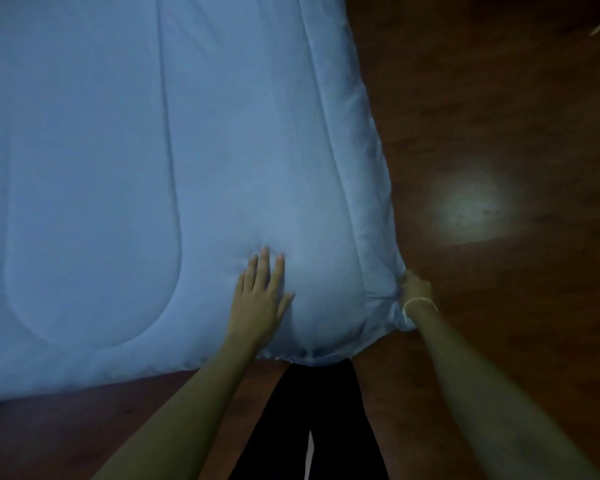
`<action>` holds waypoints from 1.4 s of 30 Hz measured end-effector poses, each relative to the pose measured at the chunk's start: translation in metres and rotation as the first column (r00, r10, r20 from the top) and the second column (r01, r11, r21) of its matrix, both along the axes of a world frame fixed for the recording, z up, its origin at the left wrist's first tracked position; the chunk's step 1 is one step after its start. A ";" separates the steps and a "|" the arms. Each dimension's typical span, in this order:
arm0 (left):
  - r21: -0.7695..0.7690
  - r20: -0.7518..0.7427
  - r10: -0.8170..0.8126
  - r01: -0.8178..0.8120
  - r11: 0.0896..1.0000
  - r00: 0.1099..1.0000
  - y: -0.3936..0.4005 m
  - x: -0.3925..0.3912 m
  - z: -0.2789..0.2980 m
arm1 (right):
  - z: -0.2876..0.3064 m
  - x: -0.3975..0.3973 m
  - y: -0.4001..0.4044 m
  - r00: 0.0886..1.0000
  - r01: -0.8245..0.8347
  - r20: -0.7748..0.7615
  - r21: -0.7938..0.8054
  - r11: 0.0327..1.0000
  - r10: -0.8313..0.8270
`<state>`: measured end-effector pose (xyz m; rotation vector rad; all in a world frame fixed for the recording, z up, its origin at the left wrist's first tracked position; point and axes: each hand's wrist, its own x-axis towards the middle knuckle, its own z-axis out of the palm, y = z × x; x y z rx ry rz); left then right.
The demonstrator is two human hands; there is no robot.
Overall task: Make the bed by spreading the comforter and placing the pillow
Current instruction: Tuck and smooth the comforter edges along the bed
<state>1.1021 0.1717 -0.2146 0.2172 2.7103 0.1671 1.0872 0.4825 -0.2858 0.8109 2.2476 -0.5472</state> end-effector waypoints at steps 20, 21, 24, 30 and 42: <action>-0.015 -0.256 0.182 -0.192 0.981 0.949 -0.065 -0.050 -0.005 | 0.017 -0.035 -0.051 0.849 0.274 -0.431 -0.138 0.952 -0.307; -0.012 -0.263 0.179 -0.189 0.982 0.948 -0.065 -0.049 -0.004 | 0.031 -0.038 -0.068 0.799 0.208 -0.547 -0.139 0.968 -0.250; -0.003 -0.265 0.177 -0.184 0.983 0.948 -0.067 -0.049 -0.002 | 0.075 -0.039 -0.137 0.652 -0.211 -0.754 -0.081 0.974 0.078; -0.032 -0.301 0.089 -0.103 0.994 0.949 -0.090 0.002 -0.011 | 0.012 0.007 -0.088 0.776 -0.009 -0.626 -0.125 0.992 -0.072; -0.208 -0.300 -0.447 0.399 0.893 0.843 -0.086 0.099 -0.026 | 0.057 -0.017 -0.146 0.594 -0.405 -0.675 0.220 0.888 0.438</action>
